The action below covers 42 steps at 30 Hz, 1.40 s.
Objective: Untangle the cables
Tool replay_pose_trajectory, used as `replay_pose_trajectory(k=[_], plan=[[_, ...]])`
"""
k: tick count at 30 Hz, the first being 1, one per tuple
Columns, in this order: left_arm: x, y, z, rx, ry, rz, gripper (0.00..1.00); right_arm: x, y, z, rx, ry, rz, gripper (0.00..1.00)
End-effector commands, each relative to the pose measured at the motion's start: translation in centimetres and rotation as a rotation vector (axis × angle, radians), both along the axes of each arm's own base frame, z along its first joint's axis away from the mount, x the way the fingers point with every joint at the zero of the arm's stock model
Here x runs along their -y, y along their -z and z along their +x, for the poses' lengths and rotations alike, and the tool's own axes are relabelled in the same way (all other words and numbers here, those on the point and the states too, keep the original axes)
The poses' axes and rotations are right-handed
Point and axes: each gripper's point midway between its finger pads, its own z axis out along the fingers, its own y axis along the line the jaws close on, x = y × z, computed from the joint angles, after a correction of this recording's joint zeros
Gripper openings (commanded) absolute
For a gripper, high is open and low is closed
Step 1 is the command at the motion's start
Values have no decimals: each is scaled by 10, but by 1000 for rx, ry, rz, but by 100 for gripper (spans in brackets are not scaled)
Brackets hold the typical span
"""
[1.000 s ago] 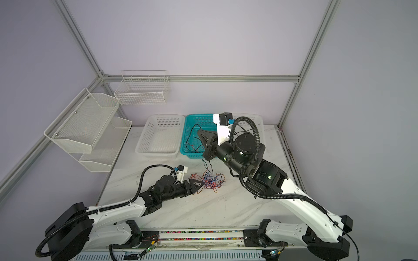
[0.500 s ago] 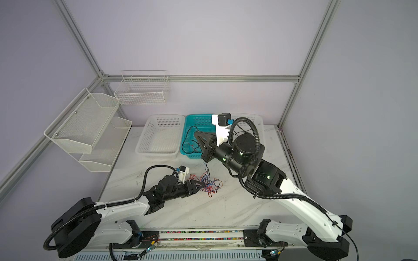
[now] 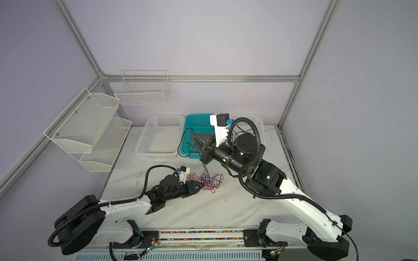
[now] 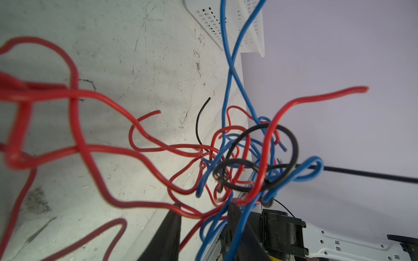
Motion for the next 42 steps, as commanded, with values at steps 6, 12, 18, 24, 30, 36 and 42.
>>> replay_pose_trajectory(k=[6, 12, 18, 24, 30, 36, 42], plan=[[12, -45, 15, 106, -10, -84, 23, -6, -13, -8, 17, -51, 62, 0], [9, -43, 16, 109, -26, -77, 15, -6, -11, -9, 13, -57, 61, 0], [8, -44, 17, 113, -35, -78, 8, -7, -10, -10, 8, -64, 60, 0], [2, -41, 17, 112, -48, -59, 0, -3, -10, -10, 6, -52, 59, 0], [-11, -19, 13, 81, -68, 14, 0, 14, -19, -4, 23, 33, 54, 0], [-36, 24, 9, -2, -103, 146, 0, 47, -56, -8, 72, 126, 60, 0], [-54, 60, 5, -74, -118, 221, 0, 73, -86, -12, 112, 200, 43, 0]])
